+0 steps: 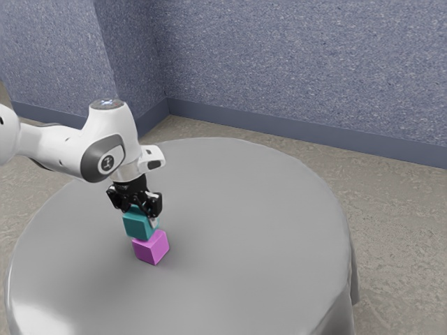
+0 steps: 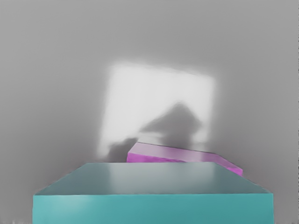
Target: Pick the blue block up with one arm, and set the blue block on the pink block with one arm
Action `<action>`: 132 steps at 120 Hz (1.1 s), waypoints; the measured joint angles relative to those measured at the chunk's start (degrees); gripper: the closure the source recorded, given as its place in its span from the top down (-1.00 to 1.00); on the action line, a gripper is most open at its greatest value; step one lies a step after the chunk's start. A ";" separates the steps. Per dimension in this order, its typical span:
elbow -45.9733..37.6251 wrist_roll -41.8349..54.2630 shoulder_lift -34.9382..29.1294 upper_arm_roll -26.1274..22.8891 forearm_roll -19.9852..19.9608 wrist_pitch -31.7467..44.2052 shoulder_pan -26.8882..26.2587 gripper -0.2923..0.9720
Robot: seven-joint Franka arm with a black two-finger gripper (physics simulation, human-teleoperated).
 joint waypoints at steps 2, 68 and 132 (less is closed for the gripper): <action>-0.03 -0.05 -0.02 0.00 0.01 0.00 -0.01 0.01; -2.06 -1.24 -2.14 -1.33 -1.05 0.19 -1.49 0.32; 24.38 -1.86 -13.61 -4.32 -2.73 -24.55 -0.60 0.52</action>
